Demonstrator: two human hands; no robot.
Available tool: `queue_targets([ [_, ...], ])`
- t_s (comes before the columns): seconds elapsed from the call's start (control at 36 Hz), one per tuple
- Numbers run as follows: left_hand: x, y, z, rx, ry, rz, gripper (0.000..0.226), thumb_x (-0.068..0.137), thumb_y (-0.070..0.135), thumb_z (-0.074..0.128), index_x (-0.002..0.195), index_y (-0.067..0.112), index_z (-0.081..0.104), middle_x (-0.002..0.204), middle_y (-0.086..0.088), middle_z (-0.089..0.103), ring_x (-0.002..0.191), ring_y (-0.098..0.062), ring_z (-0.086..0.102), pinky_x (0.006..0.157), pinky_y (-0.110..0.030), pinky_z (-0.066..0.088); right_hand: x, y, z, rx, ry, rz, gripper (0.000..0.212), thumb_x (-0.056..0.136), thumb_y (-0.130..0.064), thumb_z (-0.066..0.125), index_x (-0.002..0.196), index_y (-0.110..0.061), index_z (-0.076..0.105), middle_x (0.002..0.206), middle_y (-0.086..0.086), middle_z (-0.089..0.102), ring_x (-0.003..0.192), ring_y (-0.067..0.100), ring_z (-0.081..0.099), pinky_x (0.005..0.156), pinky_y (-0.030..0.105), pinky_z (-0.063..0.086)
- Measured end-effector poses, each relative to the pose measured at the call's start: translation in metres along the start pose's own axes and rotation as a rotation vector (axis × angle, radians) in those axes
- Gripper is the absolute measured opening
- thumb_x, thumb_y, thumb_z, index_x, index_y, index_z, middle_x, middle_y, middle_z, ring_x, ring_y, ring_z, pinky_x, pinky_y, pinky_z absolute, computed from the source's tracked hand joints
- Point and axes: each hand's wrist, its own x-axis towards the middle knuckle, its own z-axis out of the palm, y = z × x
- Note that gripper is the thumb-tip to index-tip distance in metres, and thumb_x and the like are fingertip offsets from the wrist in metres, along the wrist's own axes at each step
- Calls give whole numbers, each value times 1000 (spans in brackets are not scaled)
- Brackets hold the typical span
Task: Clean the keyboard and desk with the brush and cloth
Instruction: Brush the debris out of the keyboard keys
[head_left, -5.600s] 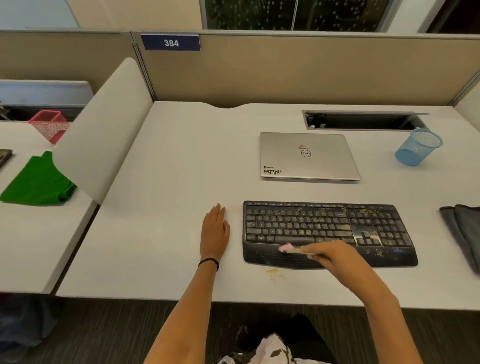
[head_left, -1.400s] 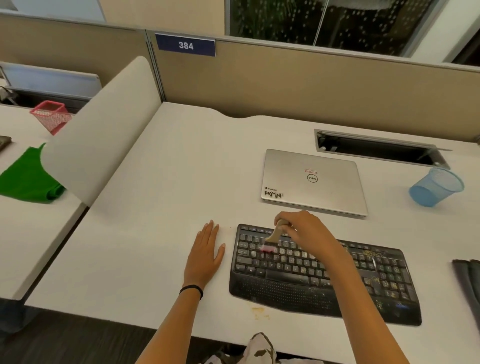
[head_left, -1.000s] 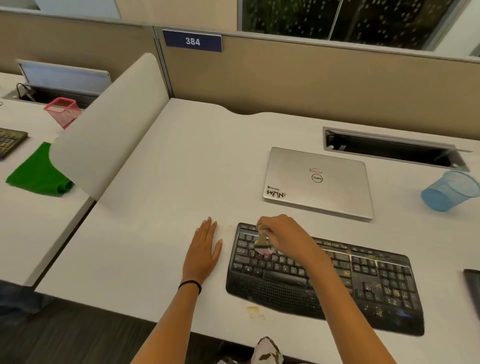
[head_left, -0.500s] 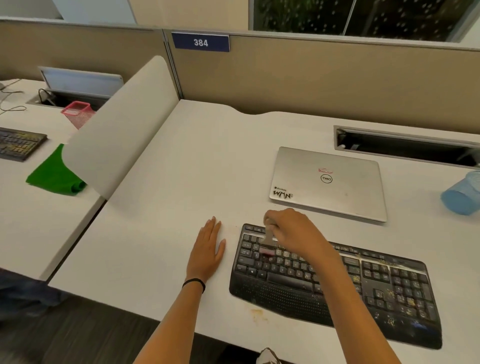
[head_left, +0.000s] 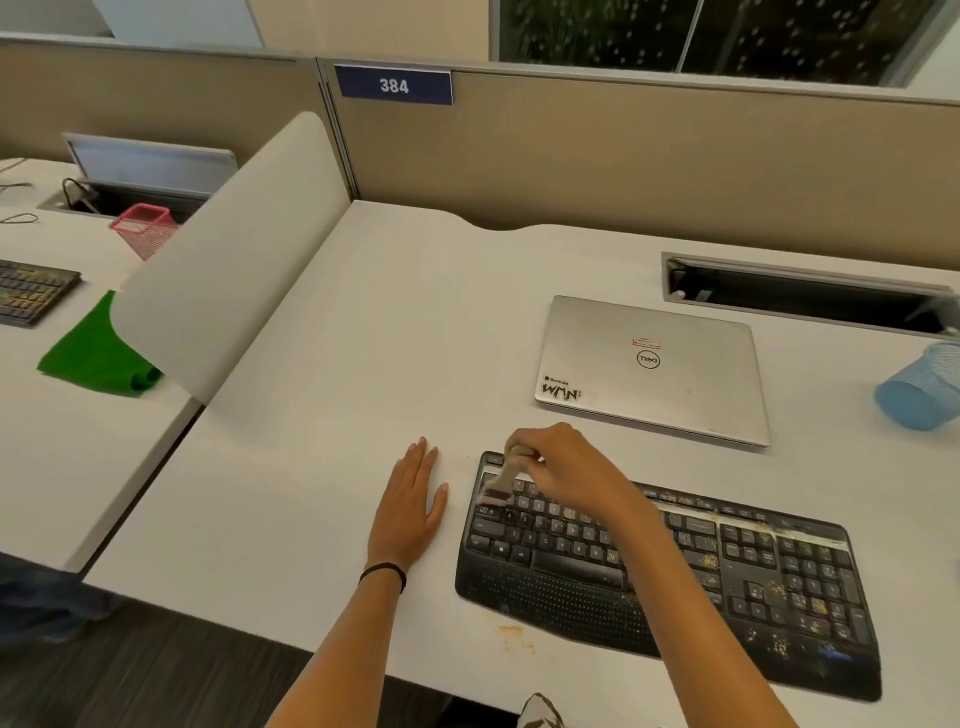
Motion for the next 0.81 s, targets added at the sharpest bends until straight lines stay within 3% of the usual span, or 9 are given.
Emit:
queue_targets([
  [0.22, -1, 2, -2, 1, -8, -3, 67, 93, 51, 17, 149, 16, 19, 155, 7, 5, 142, -2, -2, 114, -14, -8, -13, 14, -29, -232, -67, 113, 17, 92, -11, 49, 94, -13, 65, 90, -2, 66, 78, 11, 55, 60, 19, 36],
  [0.36, -1, 2, -2, 4, -20, -12, 67, 93, 52, 17, 150, 17, 17, 156, 6, 5, 143, -2, -2, 113, -14, -8, -2, 6, -18, -153, -69, 26, 15, 92, -11, 50, 89, -11, 65, 74, -5, 61, 57, -1, 44, 56, 18, 33],
  [0.47, -1, 2, -2, 4, -18, -17, 67, 93, 52, 17, 150, 17, 19, 156, 7, 7, 143, -2, -1, 113, -13, -8, 6, 0, -8, -52, -42, -10, 14, 90, -8, 52, 82, -9, 63, 68, -6, 60, 55, -1, 43, 55, 18, 33],
  [0.56, -1, 2, -2, 4, -19, -19, 67, 93, 52, 18, 150, 17, 19, 156, 7, 7, 143, -2, 0, 113, -14, -7, 13, -8, -1, 38, -1, -44, 13, 90, -7, 54, 87, -11, 66, 75, -7, 63, 59, -6, 49, 58, 13, 36],
  [0.64, 0, 1, -1, -2, -21, -23, 68, 93, 54, 17, 150, 18, 19, 157, 7, 6, 143, -2, -1, 114, -15, -7, 17, -14, 8, 72, 76, -74, 16, 90, -7, 54, 99, -9, 68, 93, 0, 71, 78, 7, 64, 70, 15, 46],
  [0.69, 0, 1, 0, 5, -22, -20, 69, 92, 56, 15, 150, 18, 17, 156, 8, 4, 143, -2, -2, 113, -14, -8, 17, -15, 5, 58, 121, -74, 18, 91, -10, 55, 104, -10, 67, 96, 0, 71, 76, 6, 61, 69, 8, 40],
  [0.81, -1, 1, -1, 8, -14, -13, 67, 93, 53, 17, 150, 18, 18, 156, 8, 4, 142, -1, -3, 113, -14, -8, 8, -4, -20, -84, 92, -5, 16, 93, -13, 50, 100, -15, 65, 90, -4, 69, 61, -5, 46, 58, 13, 33],
])
